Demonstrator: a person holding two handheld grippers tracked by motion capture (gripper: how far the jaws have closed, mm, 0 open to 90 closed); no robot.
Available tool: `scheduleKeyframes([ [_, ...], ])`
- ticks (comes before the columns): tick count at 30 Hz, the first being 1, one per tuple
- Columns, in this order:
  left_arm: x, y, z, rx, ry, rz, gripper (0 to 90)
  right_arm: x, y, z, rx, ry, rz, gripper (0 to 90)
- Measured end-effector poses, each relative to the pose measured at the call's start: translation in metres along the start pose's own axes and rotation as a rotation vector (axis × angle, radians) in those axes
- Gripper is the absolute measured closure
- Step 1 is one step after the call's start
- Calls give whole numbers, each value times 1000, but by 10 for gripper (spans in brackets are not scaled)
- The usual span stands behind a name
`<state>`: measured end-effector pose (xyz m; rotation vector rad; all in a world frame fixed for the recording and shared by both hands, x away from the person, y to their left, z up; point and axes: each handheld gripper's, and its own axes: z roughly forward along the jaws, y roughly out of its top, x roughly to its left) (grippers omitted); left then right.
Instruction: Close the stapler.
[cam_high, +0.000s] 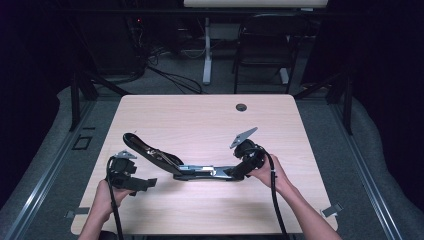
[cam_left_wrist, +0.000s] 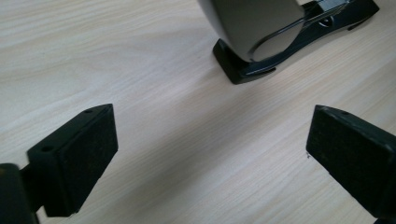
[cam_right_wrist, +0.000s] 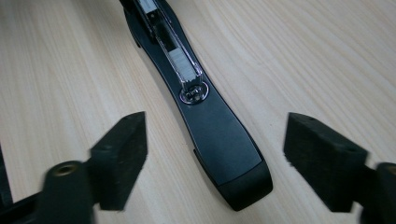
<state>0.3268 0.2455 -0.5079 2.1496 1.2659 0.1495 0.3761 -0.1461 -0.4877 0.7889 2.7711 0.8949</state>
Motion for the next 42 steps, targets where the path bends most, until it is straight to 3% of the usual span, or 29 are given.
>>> scheduleKeyframes([
  [5,3,0,-4,-21,60,-26,251,4,0,-1,-2,-30,-25,370],
  [7,5,-1,-7,-46,64,-52,345,5,0,-2,-3,-47,-27,492],
  [9,8,-2,-11,-83,58,-73,474,5,0,-3,-13,-57,-48,643],
  [11,11,-2,-15,-130,54,-96,584,8,0,-5,-23,-70,-77,739],
  [18,11,-3,-28,-291,103,-123,900,12,1,-6,-62,-78,-95,890],
  [23,12,-3,-30,-349,110,-127,900,12,1,-5,-66,-76,-94,900],
  [29,17,-4,-32,-400,79,-154,900,15,2,-5,-73,-72,-87,900],
  [31,16,-3,-31,-412,75,-135,900,16,2,-5,-77,-68,-82,900],
  [34,12,2,-30,-437,76,-72,900,16,3,-4,-101,-65,-66,900],
  [42,10,6,-25,-441,77,-69,900,17,6,2,-129,-27,-30,900],
])
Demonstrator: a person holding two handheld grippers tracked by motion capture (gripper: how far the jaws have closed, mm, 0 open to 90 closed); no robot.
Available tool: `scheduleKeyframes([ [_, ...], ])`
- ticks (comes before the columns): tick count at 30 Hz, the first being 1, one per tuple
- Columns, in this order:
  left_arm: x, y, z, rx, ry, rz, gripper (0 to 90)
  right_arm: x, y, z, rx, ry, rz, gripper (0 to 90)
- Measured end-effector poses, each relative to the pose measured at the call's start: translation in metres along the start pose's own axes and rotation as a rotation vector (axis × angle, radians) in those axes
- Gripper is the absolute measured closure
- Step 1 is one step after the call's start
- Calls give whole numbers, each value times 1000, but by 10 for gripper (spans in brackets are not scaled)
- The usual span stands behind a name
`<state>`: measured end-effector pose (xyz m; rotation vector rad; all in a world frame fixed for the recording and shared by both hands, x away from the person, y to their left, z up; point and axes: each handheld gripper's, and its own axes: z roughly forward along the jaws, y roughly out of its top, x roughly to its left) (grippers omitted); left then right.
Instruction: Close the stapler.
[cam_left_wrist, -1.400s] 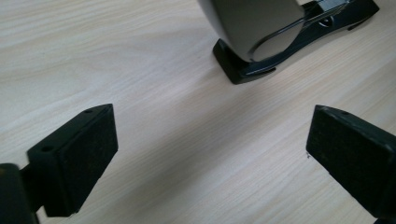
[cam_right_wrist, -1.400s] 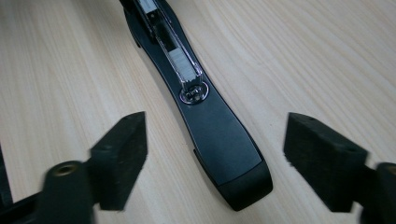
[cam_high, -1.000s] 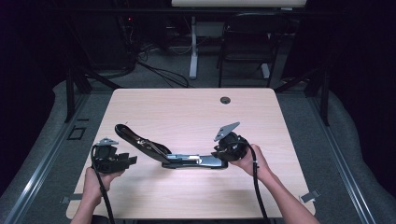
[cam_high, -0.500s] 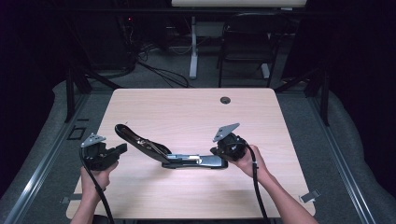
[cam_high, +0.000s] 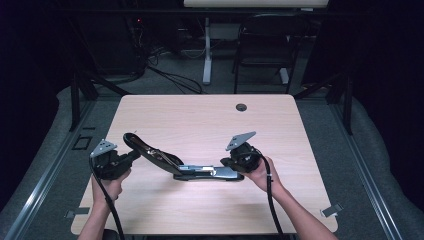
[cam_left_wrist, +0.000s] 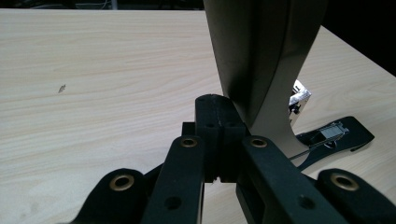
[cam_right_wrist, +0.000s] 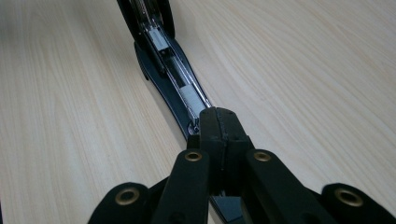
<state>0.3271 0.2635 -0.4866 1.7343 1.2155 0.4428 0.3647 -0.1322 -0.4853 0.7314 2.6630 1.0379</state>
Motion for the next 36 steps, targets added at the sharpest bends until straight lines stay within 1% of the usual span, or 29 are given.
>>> scheduleKeyframes([
  [1,-1,1,1,-3,1,4,900,1,1,1,-3,7,12,900],
  [2,-1,2,3,-5,0,9,900,0,1,2,-8,15,13,900],
  [4,-1,3,5,-15,1,13,900,0,2,3,-17,29,28,900],
  [6,-2,4,6,-15,-5,13,900,1,2,6,-25,38,43,900],
  [8,-4,5,7,-27,-10,17,900,1,3,7,-12,35,39,900],
  [10,-6,5,8,-34,-8,24,900,2,3,7,-15,28,41,900],
  [14,-10,7,10,-46,-19,43,900,1,4,6,-31,8,54,900],
  [16,-12,8,11,-44,-27,50,900,1,5,5,-35,4,57,900],
  [17,-13,8,12,-39,-34,50,900,1,6,5,-35,4,58,900],
  [18,-13,8,13,-35,-40,45,900,0,6,5,-47,16,62,900],
  [19,-14,8,16,-36,-51,42,900,0,6,5,-53,23,74,900],
  [20,-15,9,17,-32,-49,53,900,-1,7,5,-63,37,87,900],
  [22,-16,10,20,-21,-52,60,900,-3,8,7,-67,45,94,900],
  [25,-18,11,24,-18,-58,70,900,-2,10,8,-68,37,92,900],
  [27,-19,11,26,-3,-73,70,900,-1,11,8,-70,24,88,900],
  [28,-22,10,28,11,-75,73,900,-1,12,8,-71,19,85,900],
  [29,-23,10,29,23,-76,83,900,0,13,8,-75,4,81,900],
  [33,-28,9,34,58,-83,107,900,5,18,5,-76,-9,50,900],
  [34,-29,9,35,59,-86,109,900,6,19,6,-87,-8,49,900],
  [36,-30,8,37,82,-98,111,900,6,19,5,-84,-13,50,900],
])
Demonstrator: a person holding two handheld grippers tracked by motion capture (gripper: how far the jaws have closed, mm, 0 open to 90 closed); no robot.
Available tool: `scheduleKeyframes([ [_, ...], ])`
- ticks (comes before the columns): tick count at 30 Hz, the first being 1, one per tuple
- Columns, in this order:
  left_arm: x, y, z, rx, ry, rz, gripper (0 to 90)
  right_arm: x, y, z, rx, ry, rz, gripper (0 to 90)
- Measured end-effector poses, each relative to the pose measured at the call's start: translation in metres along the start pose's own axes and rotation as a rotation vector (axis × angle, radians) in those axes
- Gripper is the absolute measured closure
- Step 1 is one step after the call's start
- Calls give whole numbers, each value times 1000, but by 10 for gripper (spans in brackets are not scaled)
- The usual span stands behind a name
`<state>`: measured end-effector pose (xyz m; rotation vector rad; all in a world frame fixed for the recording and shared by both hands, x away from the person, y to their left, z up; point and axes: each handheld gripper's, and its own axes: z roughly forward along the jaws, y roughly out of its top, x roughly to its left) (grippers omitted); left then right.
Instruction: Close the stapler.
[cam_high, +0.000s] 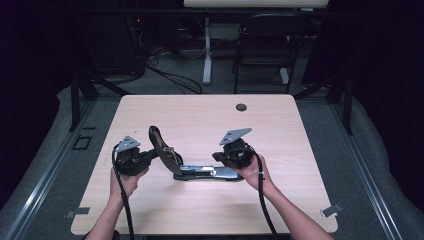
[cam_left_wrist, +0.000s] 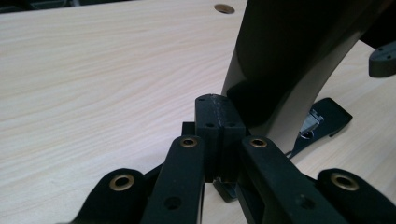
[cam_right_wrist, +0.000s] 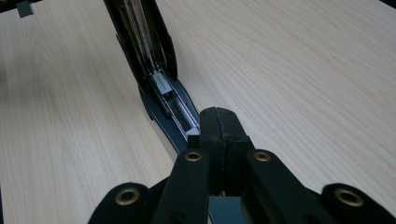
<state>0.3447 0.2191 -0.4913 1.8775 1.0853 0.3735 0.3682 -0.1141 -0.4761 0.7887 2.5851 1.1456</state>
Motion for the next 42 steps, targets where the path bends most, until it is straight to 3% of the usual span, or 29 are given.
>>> scheduleKeyframes([
  [5,-4,-1,5,38,-13,25,894,-2,0,-4,-12,-16,3,900],
  [13,-7,-1,7,39,-13,30,892,2,5,-7,-37,-29,-13,900],
  [20,-8,-1,7,24,-9,32,892,13,25,-14,-83,-18,-55,900],
  [26,-9,0,8,23,-9,37,892,13,37,-4,-95,2,-44,900],
  [32,-10,0,9,30,-13,45,892,20,53,5,-92,22,-70,900],
  [42,-20,-1,14,60,-54,106,891,38,82,5,-131,38,-129,900],
])
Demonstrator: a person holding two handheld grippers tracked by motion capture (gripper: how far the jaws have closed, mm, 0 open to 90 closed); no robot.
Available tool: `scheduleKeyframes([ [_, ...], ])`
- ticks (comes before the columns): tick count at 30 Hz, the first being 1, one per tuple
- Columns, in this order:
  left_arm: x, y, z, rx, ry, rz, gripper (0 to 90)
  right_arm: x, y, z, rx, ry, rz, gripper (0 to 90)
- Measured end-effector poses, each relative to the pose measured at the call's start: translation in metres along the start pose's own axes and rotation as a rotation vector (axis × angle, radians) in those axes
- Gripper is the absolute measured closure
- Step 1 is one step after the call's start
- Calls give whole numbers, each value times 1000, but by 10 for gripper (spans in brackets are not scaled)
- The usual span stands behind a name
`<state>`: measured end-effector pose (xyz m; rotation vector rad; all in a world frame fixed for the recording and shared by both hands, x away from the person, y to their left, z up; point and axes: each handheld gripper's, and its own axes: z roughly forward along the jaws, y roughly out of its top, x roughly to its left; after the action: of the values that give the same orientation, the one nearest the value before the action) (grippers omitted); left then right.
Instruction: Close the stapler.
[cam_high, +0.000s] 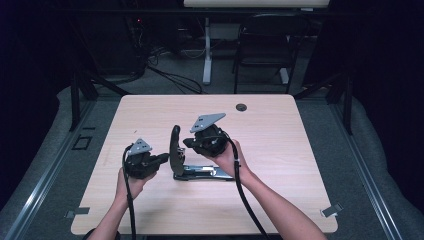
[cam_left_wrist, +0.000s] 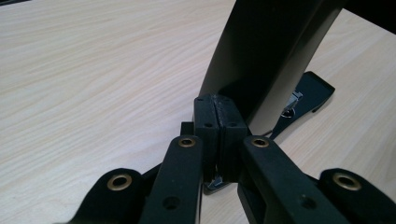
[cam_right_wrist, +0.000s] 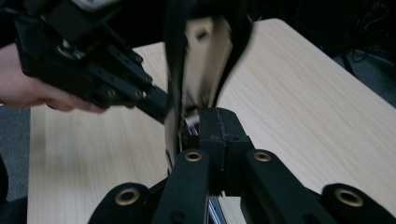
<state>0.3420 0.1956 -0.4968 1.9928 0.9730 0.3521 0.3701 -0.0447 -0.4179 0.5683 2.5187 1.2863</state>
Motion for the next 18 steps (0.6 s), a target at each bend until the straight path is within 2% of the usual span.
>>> scheduleKeyframes([
  [2,-4,0,5,25,13,13,900,3,1,-2,-13,6,-2,900],
  [3,-6,0,8,38,28,30,900,3,1,-3,-4,-14,-5,900],
  [5,-5,0,10,37,1,17,898,-2,-4,-7,-4,-2,8,900],
  [7,-8,1,13,51,-10,35,895,-7,-11,-12,-10,-7,36,900],
  [9,-11,1,15,59,-7,44,898,-11,-14,-16,-6,-16,39,900],
  [11,-10,1,17,66,-14,40,898,-16,-19,-19,-5,-11,53,900],
  [18,-11,1,24,97,-1,31,900,-19,-30,-25,11,-29,62,900],
])
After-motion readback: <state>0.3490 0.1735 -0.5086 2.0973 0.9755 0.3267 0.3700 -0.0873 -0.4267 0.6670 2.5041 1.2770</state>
